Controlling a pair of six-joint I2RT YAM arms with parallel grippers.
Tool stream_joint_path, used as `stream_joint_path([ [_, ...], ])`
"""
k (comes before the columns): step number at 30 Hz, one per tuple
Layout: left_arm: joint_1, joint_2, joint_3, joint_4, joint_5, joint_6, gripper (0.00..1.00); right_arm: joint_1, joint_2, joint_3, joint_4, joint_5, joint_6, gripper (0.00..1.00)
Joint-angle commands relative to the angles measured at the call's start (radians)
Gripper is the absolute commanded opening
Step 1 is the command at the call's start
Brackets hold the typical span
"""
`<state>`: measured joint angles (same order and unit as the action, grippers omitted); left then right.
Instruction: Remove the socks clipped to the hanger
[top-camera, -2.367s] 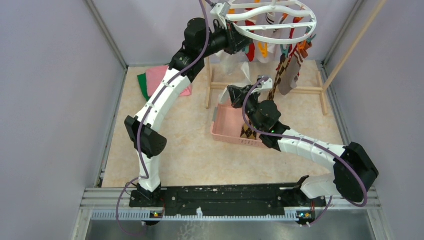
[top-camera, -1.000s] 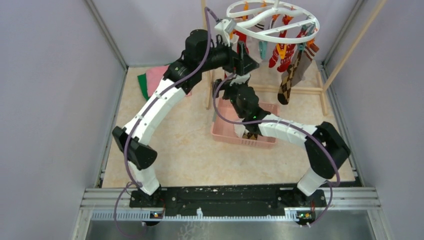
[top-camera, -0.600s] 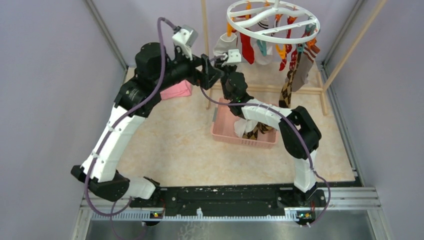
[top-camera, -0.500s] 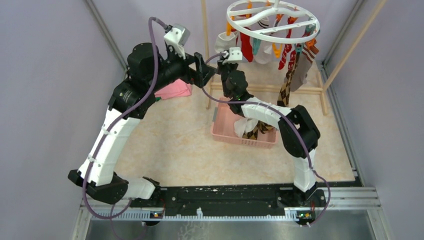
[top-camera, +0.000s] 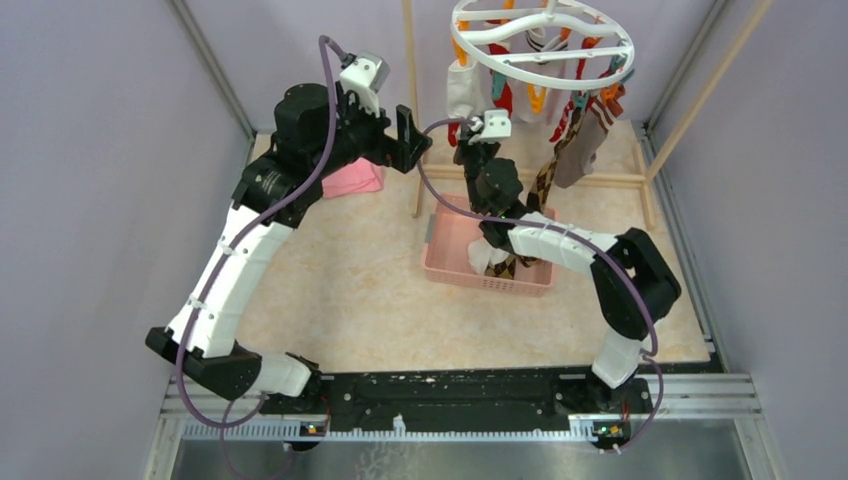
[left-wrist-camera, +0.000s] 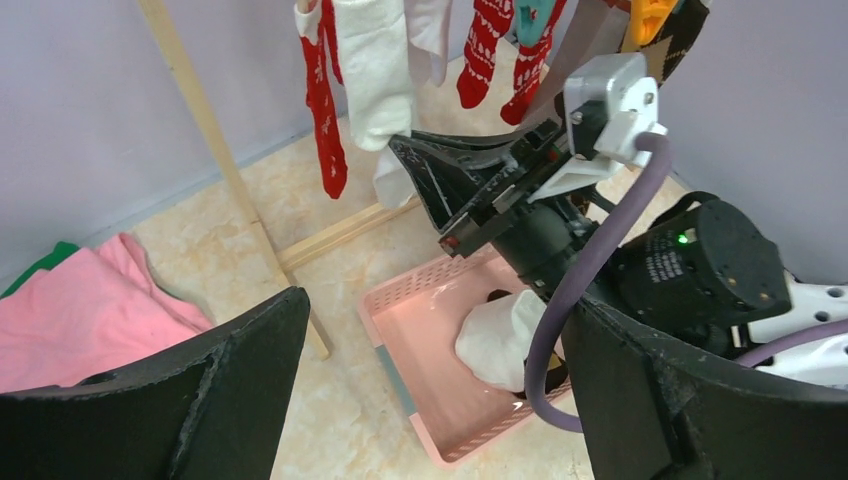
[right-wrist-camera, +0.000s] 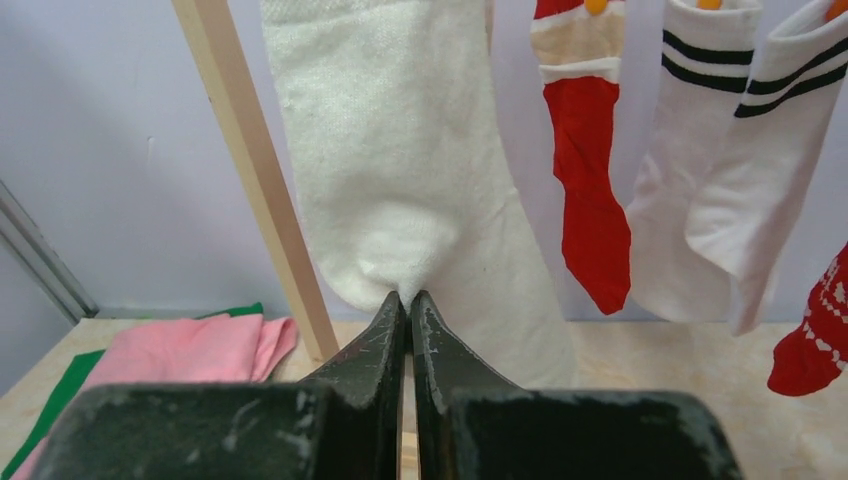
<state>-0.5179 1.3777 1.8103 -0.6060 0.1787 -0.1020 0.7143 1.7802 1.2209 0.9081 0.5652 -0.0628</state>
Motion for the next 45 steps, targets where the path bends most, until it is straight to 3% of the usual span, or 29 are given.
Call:
stream_joint_path([
  [1,0.018,0.016,0.010,0.053,-0.001,0.013,0.99,-0.007,-0.154,-0.083,0.059,-0.044,0.055,0.00],
  [13,0.019,0.087,0.061,0.104,0.093,-0.070,0.99,-0.006,-0.530,-0.333,-0.110,-0.122,0.258,0.00],
  [21,0.018,0.159,0.125,0.172,0.179,-0.170,0.99,-0.007,-0.696,-0.383,-0.258,-0.203,0.347,0.00],
  [35,0.011,0.414,0.431,0.286,0.210,-0.323,0.99,-0.007,-0.794,-0.397,-0.354,-0.230,0.423,0.00],
  [45,-0.010,0.441,0.417,0.347,0.240,-0.339,0.99,-0.010,-0.780,-0.400,-0.370,-0.261,0.448,0.00],
])
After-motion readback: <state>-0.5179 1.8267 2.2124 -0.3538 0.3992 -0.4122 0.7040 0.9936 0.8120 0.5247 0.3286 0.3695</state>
